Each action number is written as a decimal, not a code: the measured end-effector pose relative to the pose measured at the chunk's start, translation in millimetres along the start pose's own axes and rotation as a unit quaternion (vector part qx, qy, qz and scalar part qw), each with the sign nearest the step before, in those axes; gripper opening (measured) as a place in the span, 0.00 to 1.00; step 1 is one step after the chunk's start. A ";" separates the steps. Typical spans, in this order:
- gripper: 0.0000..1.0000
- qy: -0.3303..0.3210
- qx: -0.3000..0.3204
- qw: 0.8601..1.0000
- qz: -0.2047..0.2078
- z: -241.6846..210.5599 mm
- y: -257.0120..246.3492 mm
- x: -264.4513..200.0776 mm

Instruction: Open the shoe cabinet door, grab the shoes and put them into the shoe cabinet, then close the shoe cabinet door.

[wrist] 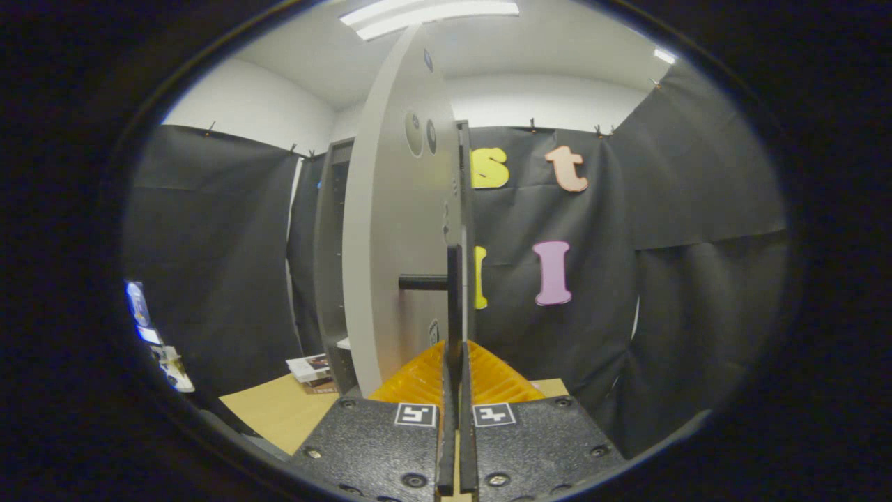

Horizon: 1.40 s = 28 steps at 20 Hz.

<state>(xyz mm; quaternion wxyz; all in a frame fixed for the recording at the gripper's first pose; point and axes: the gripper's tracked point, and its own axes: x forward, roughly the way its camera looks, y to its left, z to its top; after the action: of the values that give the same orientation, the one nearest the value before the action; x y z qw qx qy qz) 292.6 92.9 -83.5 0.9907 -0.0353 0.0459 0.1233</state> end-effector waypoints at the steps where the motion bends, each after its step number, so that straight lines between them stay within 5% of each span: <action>1: 0.05 -0.007 -0.003 1.000 -0.007 1.9 -7.4 1.1; 5: 0.06 -0.005 0.042 0.999 -0.003 -1.7 -7.4 -10.7; 7: 0.10 -0.029 0.044 0.998 -0.039 3.0 -17.6 -32.0; 10: 0.53 -0.087 0.067 0.992 -0.058 20.9 1.6 -71.3; 13: 0.80 -0.120 0.078 0.987 -0.075 24.9 23.4 -99.9; 16: 1.00 -0.105 0.022 0.991 -0.080 5.4 55.4 -97.5; 24: 1.00 -0.048 0.072 0.994 -0.060 -88.5 133.6 -39.2; 28: 1.00 -0.031 0.035 0.998 -0.029 -144.9 191.3 -4.6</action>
<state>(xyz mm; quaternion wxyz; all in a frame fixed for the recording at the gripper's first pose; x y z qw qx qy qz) 228.9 265.0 -238.1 0.9954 0.0016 0.0188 0.0935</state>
